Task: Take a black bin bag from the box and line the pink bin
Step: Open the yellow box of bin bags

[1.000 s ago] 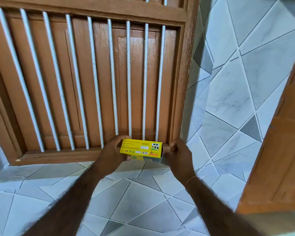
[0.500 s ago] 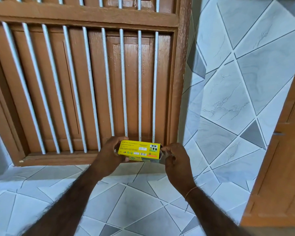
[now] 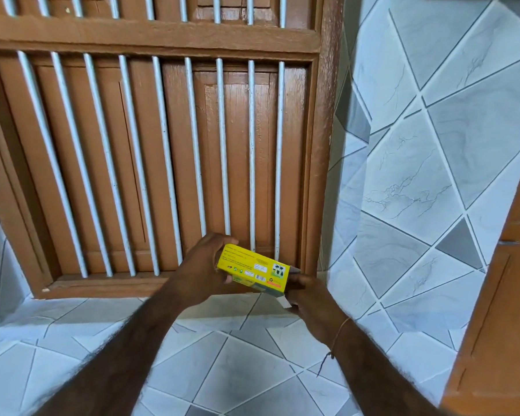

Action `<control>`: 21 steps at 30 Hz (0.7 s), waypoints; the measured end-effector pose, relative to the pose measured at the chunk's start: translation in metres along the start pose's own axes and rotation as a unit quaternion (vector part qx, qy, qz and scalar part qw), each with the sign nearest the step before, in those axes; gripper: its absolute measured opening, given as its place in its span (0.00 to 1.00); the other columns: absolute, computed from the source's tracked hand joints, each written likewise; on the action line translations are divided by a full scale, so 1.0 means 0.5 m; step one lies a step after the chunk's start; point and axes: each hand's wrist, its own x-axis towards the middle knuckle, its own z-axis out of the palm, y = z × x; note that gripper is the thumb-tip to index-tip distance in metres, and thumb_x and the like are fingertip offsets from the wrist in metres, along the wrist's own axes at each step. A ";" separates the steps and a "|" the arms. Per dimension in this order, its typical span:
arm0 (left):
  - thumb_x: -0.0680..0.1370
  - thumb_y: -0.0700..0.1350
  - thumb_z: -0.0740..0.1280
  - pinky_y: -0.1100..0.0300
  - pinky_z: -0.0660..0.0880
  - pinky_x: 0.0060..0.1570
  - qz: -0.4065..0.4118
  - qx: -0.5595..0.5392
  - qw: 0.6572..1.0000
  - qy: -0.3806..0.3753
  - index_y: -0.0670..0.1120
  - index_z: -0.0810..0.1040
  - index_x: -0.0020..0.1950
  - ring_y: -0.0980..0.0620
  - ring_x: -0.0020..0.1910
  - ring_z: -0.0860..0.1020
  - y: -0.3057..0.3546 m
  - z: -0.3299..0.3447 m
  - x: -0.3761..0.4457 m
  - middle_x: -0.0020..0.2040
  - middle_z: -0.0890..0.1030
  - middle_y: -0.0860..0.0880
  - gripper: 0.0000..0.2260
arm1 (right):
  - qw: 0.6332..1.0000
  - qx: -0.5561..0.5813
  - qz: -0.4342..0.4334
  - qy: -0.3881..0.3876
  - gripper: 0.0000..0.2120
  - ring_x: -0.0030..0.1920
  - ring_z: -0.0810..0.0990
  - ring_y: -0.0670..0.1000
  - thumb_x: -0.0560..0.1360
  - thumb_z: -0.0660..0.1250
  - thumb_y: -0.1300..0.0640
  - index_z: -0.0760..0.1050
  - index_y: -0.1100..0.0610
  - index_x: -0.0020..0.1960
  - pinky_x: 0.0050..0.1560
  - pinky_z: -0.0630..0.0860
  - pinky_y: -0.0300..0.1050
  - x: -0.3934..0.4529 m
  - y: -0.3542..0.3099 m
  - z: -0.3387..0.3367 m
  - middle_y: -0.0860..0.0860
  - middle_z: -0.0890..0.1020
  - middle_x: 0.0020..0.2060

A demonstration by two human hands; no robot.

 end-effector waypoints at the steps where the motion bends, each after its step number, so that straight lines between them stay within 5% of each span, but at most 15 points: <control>1: 0.60 0.33 0.76 0.59 0.74 0.54 0.025 0.021 0.999 -0.006 0.48 0.78 0.59 0.52 0.53 0.77 0.012 -0.003 0.007 0.53 0.75 0.52 0.28 | 0.998 0.051 0.016 -0.023 0.21 0.40 0.73 0.55 0.72 0.55 0.72 0.82 0.57 0.52 0.44 0.73 0.46 0.000 0.003 0.008 0.57 0.79 0.40; 6: 0.63 0.46 0.69 0.57 0.74 0.53 0.128 0.131 0.980 -0.071 0.52 0.77 0.56 0.50 0.52 0.76 0.090 -0.020 0.044 0.54 0.75 0.51 0.21 | 0.900 0.402 0.168 -0.023 0.14 0.35 0.82 0.58 0.76 0.60 0.60 0.83 0.62 0.42 0.45 0.77 0.52 0.015 0.033 0.040 0.60 0.83 0.39; 11: 0.66 0.37 0.70 0.55 0.75 0.54 0.126 0.160 0.976 -0.079 0.52 0.76 0.57 0.49 0.55 0.75 0.087 -0.039 0.072 0.56 0.74 0.50 0.22 | 0.861 0.462 0.210 0.029 0.09 0.40 0.77 0.58 0.73 0.62 0.61 0.76 0.64 0.50 0.31 0.81 0.44 0.026 0.064 0.049 0.60 0.78 0.42; 16: 0.60 0.31 0.70 0.77 0.69 0.44 -0.003 0.024 0.999 0.023 0.41 0.78 0.55 0.65 0.43 0.76 -0.023 -0.066 0.036 0.49 0.74 0.47 0.24 | 0.870 0.438 0.190 0.121 0.03 0.37 0.73 0.55 0.74 0.61 0.65 0.71 0.62 0.48 0.23 0.75 0.38 0.046 0.104 -0.013 0.60 0.73 0.46; 19: 0.61 0.24 0.73 0.64 0.73 0.41 -0.149 -0.023 0.987 0.049 0.46 0.76 0.49 0.57 0.41 0.77 -0.088 -0.037 -0.016 0.44 0.76 0.47 0.24 | 0.885 0.401 0.168 0.166 0.01 0.40 0.73 0.56 0.75 0.62 0.65 0.72 0.62 0.46 0.25 0.77 0.38 0.046 0.107 -0.053 0.60 0.73 0.46; 21: 0.60 0.24 0.74 0.59 0.72 0.45 -0.205 -0.036 0.977 0.047 0.42 0.77 0.54 0.48 0.45 0.77 -0.137 0.007 -0.041 0.47 0.79 0.44 0.26 | 0.897 0.380 0.153 0.168 0.01 0.41 0.73 0.56 0.75 0.63 0.65 0.73 0.63 0.46 0.26 0.78 0.38 0.041 0.099 -0.066 0.60 0.74 0.46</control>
